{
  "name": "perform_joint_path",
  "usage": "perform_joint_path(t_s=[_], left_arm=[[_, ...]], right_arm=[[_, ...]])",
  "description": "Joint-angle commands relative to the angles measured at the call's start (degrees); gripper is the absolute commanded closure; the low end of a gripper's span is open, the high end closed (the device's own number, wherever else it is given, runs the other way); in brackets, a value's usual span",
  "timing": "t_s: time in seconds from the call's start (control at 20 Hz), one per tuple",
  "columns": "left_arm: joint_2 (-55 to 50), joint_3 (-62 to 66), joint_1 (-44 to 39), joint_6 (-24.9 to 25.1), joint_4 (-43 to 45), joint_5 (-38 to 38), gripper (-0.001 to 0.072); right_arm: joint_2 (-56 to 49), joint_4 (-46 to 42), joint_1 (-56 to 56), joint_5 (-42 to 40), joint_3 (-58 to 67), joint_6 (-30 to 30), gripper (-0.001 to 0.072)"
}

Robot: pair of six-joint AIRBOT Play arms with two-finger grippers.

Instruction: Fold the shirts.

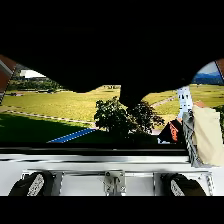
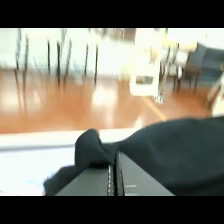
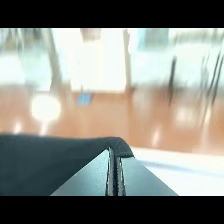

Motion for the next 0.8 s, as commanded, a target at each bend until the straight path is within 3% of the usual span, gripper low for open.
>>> perform_joint_path(t_s=[0.0, 0.2, 0.4, 0.55, 0.75], left_arm=[[3.5, 4.3, 1.6, -6.3, 5.5, -7.5, 0.067], [3.6, 2.3, 1.6, -8.2, 10.6, -20.9, 0.067], [3.6, -8.5, 1.6, -7.9, 16.2, -21.9, 0.067], [2.3, -22.6, 1.5, -6.1, 17.0, -19.8, 0.0669], [-2.7, -39.6, 1.3, -5.3, 16.7, -6.3, 0.0669]], right_arm=[[8.1, -6.5, -0.2, -1.2, 1.1, 4.5, 0.0649], [8.9, -8.7, -0.2, 1.9, 1.0, 6.2, 0.065], [0.5, -8.9, -0.2, 17.5, 1.0, 6.5, 0.0649], [-10.3, -10.3, -0.1, 26.4, -0.1, 6.8, 0.065], [-27.0, -10.2, 1.2, 21.9, -4.2, 6.8, 0.065]])
